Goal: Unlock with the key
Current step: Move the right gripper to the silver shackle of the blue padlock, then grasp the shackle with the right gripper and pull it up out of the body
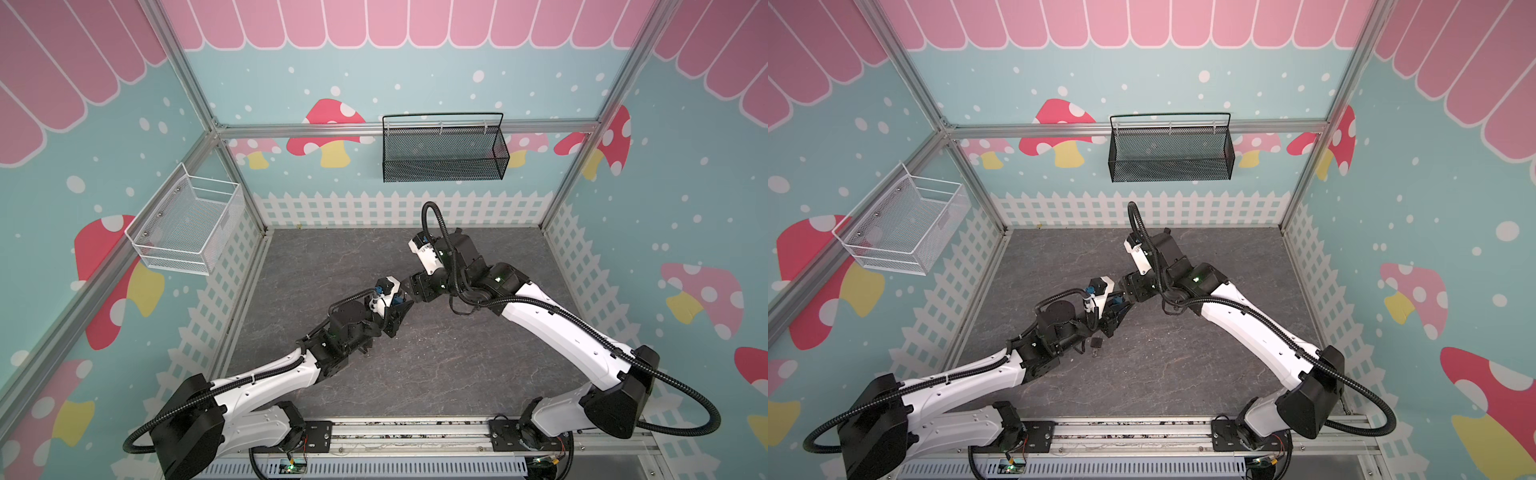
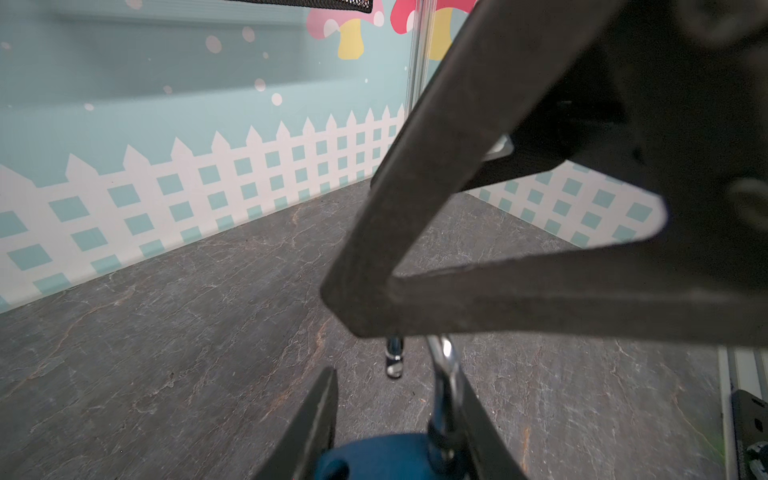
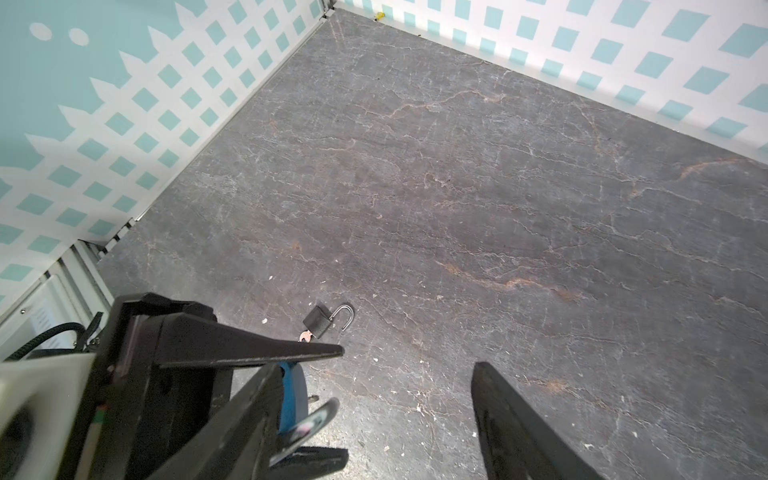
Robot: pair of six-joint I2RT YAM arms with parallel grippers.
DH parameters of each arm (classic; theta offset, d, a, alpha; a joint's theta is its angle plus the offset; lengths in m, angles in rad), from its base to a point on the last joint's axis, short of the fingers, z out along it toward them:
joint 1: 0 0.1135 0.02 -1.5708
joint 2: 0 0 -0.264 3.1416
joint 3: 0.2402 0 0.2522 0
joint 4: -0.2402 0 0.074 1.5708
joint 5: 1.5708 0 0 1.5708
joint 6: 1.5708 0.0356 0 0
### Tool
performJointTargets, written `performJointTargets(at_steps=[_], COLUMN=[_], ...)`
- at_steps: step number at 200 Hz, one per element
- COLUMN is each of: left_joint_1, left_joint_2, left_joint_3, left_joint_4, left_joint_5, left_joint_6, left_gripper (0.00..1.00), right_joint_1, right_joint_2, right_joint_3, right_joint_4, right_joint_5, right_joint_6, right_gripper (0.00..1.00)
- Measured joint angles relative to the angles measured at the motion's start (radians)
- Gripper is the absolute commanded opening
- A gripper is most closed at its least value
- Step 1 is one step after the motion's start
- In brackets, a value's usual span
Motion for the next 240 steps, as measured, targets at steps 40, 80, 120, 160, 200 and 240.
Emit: performJointTargets(at_steps=[40, 80, 120, 160, 200, 240], left_joint_1=[0.0, 0.0, 0.0, 0.0, 0.0, 0.0], left_joint_2=[-0.006, -0.026, -0.045, -0.053, -0.058, -0.057], left_joint_3=[0.0, -0.008, -0.009, -0.009, -0.009, -0.009], left_joint_4=[-0.003, -0.007, -0.002, 0.013, 0.011, 0.009], left_joint_5=[0.0, 0.003, 0.003, 0.016, 0.037, 0.034], left_joint_6=[0.014, 0.018, 0.018, 0.024, 0.032, 0.031], left_gripper=[0.0, 0.0, 0.0, 0.0, 0.0, 0.0], right_joint_1=[-0.001, -0.011, -0.019, -0.064, -0.138, -0.138], right_joint_2=[0.0, 0.0, -0.029, -0.125, -0.225, -0.202], right_joint_3=[0.019, 0.024, 0.008, -0.064, -0.156, -0.209], right_joint_4=[-0.041, -0.054, -0.079, -0.066, 0.061, 0.173], right_joint_5=[0.04, 0.039, -0.009, -0.133, -0.349, -0.459], right_joint_6=[-0.024, -0.053, -0.086, -0.113, -0.123, -0.101], right_gripper=[0.76, 0.76, 0.74, 0.73, 0.73, 0.66])
